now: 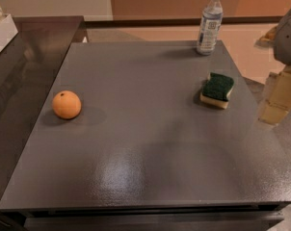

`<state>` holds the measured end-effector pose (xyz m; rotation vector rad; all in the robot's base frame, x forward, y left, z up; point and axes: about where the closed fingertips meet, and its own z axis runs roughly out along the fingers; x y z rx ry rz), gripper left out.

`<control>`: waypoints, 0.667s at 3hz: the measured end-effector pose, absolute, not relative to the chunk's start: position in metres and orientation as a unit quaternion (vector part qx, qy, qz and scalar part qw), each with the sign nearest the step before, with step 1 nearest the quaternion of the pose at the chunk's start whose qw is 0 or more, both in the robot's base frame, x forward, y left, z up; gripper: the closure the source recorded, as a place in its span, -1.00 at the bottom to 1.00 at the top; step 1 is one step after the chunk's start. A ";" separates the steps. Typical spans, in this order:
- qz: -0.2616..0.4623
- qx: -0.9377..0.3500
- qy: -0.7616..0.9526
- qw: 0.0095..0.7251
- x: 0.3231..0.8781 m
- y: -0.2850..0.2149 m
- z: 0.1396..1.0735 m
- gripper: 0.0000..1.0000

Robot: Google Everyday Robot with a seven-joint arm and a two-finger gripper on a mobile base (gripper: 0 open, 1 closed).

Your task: Move sponge near orange

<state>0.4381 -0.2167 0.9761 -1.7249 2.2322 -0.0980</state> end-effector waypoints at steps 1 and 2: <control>-0.034 -0.603 0.781 0.159 0.438 -0.217 0.976 -1.00; -0.034 -0.603 0.781 0.159 0.438 -0.217 0.976 -1.00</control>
Offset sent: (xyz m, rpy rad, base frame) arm 0.0145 -0.0004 -0.0052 0.0474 0.0088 -0.0206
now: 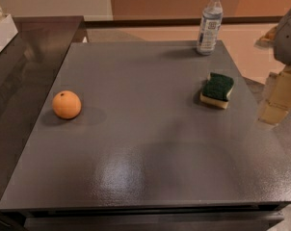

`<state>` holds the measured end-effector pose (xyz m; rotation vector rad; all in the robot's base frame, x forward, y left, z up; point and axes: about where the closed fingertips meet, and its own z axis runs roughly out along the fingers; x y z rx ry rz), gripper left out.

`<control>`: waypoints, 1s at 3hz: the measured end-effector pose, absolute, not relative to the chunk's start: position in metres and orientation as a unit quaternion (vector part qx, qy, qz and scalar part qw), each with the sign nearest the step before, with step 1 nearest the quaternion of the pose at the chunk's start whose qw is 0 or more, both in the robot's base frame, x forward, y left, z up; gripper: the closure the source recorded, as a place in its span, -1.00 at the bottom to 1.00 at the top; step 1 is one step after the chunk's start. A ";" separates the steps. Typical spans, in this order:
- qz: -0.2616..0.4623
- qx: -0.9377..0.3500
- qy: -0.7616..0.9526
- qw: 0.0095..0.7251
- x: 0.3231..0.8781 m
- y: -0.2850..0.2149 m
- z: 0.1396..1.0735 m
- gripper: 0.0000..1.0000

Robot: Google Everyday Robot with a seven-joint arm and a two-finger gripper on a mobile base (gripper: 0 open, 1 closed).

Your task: Move sponge near orange

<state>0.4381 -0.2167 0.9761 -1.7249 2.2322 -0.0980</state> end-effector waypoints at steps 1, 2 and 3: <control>-0.027 -0.597 0.784 0.169 0.446 -0.216 0.975 -1.00; -0.004 -0.584 0.790 0.189 0.469 -0.215 0.964 -1.00; 0.020 -0.565 0.798 0.209 0.496 -0.213 0.941 -1.00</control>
Offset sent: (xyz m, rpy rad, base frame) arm 0.0613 0.0003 -0.0304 0.1852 0.0001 -0.0592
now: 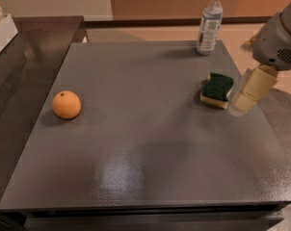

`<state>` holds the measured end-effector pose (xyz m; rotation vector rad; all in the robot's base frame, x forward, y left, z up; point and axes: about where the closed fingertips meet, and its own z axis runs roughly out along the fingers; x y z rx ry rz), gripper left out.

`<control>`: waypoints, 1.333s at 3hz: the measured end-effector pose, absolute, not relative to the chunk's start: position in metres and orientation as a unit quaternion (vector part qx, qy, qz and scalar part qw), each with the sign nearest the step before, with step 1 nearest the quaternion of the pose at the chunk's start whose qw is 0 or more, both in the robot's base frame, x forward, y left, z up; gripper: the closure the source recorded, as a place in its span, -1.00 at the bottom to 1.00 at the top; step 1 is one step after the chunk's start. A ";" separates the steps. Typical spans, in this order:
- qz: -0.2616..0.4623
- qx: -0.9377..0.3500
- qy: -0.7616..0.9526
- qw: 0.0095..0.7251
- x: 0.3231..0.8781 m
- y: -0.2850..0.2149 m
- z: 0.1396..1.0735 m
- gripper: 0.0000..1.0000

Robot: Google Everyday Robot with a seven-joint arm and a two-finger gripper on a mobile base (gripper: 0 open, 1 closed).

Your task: Move sponge near orange

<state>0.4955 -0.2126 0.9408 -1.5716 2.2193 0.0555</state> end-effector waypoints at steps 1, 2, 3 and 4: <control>0.038 -0.541 0.809 0.228 0.524 -0.213 0.916 -1.00; 0.058 -0.518 0.820 0.239 0.547 -0.214 0.893 -1.00; 0.076 -0.503 0.826 0.241 0.563 -0.213 0.872 -1.00; 0.088 -0.493 0.831 0.241 0.573 -0.215 0.857 -1.00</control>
Offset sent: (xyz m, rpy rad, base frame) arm 0.0804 -0.0051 -0.0753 0.1789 0.0193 -0.1388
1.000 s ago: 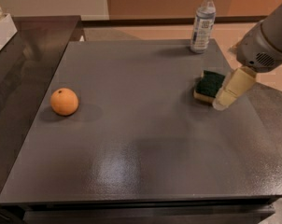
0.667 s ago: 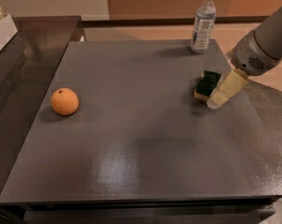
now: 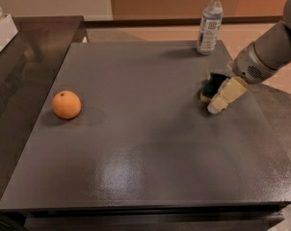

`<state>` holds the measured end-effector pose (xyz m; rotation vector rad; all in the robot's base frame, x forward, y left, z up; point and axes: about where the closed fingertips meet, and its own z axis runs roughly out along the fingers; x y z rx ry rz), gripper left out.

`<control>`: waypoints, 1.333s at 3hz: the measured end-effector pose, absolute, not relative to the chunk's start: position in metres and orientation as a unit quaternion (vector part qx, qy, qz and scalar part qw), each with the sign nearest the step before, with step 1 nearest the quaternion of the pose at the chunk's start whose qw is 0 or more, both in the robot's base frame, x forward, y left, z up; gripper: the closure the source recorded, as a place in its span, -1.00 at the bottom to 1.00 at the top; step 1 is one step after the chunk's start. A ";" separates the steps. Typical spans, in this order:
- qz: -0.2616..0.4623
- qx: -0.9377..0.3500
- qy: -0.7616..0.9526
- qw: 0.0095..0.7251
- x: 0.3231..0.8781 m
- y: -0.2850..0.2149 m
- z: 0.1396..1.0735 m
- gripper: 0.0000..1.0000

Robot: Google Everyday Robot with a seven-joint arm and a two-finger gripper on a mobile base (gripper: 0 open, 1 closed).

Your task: Move sponge near orange

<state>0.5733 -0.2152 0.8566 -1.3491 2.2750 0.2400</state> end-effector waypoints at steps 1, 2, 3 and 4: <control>0.094 -0.487 0.835 0.237 0.583 -0.219 0.845 -1.00; 0.100 -0.484 0.837 0.234 0.587 -0.221 0.842 -0.53; 0.103 -0.484 0.837 0.235 0.589 -0.221 0.844 -0.09; 0.105 -0.497 0.827 0.240 0.586 -0.210 0.857 0.38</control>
Offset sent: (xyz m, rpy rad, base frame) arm 0.0177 -0.0107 -0.0157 0.0223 0.0350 -0.0235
